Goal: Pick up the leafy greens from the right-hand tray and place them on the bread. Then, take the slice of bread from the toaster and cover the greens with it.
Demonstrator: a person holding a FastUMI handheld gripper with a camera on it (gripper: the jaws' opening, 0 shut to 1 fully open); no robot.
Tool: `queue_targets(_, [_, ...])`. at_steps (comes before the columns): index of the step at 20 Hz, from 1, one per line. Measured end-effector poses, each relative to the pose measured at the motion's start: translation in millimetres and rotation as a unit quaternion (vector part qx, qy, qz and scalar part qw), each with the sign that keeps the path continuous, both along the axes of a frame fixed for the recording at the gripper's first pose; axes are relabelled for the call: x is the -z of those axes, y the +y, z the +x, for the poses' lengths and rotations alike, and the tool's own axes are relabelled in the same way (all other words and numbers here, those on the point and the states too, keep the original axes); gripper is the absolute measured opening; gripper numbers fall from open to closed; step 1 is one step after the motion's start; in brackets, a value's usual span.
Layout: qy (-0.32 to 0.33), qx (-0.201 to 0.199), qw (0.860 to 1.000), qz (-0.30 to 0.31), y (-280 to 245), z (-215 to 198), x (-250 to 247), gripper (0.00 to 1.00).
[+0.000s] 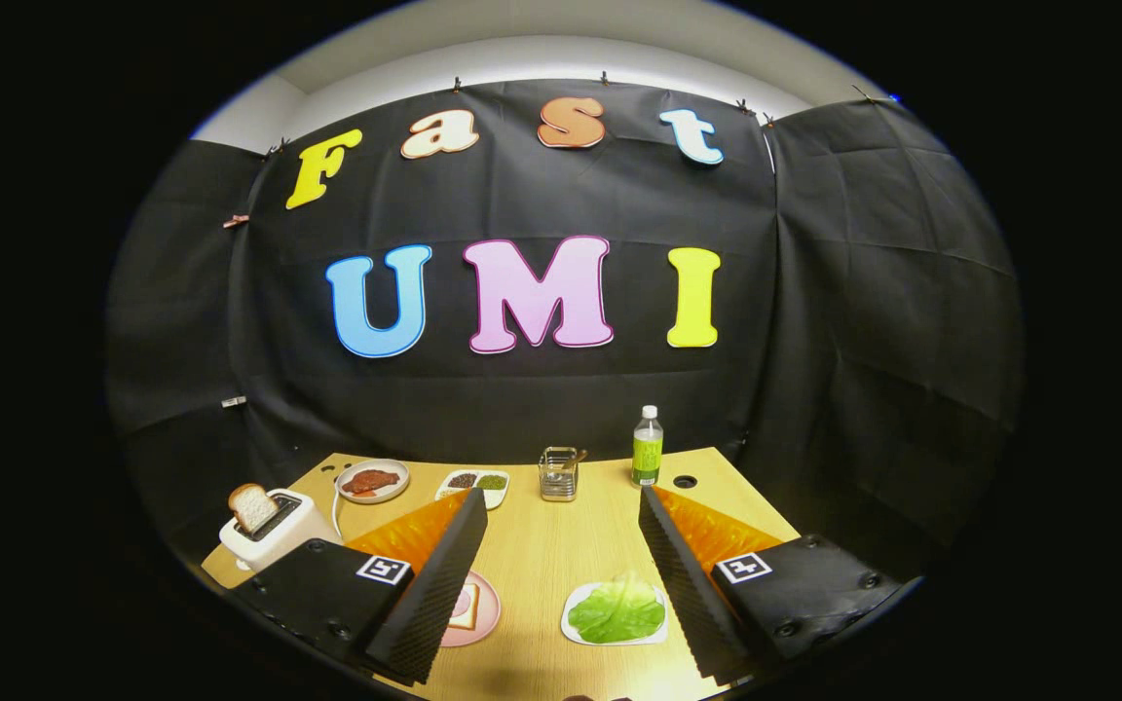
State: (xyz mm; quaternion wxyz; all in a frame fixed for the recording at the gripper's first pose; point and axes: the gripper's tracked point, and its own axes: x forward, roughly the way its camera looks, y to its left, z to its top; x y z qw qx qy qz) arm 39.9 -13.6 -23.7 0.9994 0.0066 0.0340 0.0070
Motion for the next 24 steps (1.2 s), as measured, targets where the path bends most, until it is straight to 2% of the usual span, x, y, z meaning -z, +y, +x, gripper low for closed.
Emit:
queue_targets(14, [0.080,0.012,0.997,0.013,-23,44,51,0.96])
queue_targets(24, [0.199,0.037,0.979,0.022,-54,74,155,0.97])
